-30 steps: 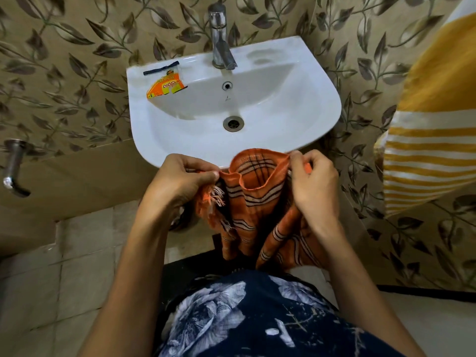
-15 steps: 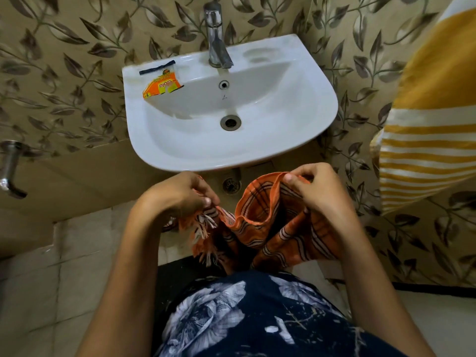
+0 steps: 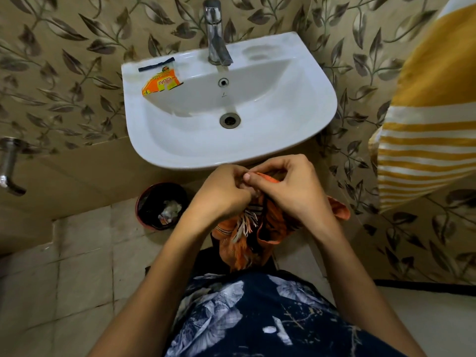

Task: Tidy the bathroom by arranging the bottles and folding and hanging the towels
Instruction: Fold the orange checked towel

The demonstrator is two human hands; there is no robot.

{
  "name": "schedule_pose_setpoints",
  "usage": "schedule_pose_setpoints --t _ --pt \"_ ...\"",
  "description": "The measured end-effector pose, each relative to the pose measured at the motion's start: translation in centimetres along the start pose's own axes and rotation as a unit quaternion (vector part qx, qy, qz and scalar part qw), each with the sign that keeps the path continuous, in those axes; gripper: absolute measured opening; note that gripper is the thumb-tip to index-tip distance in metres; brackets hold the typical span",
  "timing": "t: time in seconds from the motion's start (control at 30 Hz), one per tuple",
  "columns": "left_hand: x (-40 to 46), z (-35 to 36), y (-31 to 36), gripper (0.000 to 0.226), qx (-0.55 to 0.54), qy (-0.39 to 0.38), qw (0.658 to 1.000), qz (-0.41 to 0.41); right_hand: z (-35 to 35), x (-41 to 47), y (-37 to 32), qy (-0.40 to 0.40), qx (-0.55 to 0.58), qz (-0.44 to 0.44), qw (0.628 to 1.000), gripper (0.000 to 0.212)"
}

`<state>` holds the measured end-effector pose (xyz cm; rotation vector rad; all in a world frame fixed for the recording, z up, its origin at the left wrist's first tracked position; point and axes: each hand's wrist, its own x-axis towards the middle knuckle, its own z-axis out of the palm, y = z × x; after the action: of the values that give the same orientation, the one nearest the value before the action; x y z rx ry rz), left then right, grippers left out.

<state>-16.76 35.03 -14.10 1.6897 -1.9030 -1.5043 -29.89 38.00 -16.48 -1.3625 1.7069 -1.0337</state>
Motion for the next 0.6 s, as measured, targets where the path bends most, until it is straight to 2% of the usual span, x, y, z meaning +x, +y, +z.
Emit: schedule_pose_setpoints --t 0.07,0.13,0.2,0.23,0.3,0.4,0.6 --pt "0.0 0.1 0.0 0.021 -0.003 0.047 0.999 -0.010 -0.3 0.2 0.0 -0.022 0.013 -0.013 1.000 0.010" --pt "0.0 -0.2 -0.1 0.018 -0.008 0.078 0.997 -0.017 -1.0 0.4 0.1 -0.098 0.012 -0.037 0.994 0.012" --pt "-0.2 -0.7 -0.1 0.014 -0.010 0.104 0.994 -0.014 -1.9 0.4 0.6 -0.168 -0.017 -0.049 0.984 0.025" --pt "-0.3 -1.1 -0.1 0.014 -0.007 0.116 0.993 -0.012 -2.4 0.3 1.0 -0.178 -0.033 -0.050 0.982 0.031" --pt "-0.6 -1.9 0.0 0.015 -0.002 0.130 0.991 -0.012 -3.5 0.0 1.7 -0.166 -0.048 -0.044 0.984 0.031" --pt "-0.7 -2.6 0.0 0.012 -0.001 0.137 0.991 -0.003 -4.8 -0.2 2.2 -0.144 -0.045 -0.039 0.988 0.020" --pt "-0.4 -3.5 -0.6 0.018 -0.028 0.168 0.985 -0.011 -6.5 0.0 2.8 -0.112 -0.128 -0.001 0.985 0.008"
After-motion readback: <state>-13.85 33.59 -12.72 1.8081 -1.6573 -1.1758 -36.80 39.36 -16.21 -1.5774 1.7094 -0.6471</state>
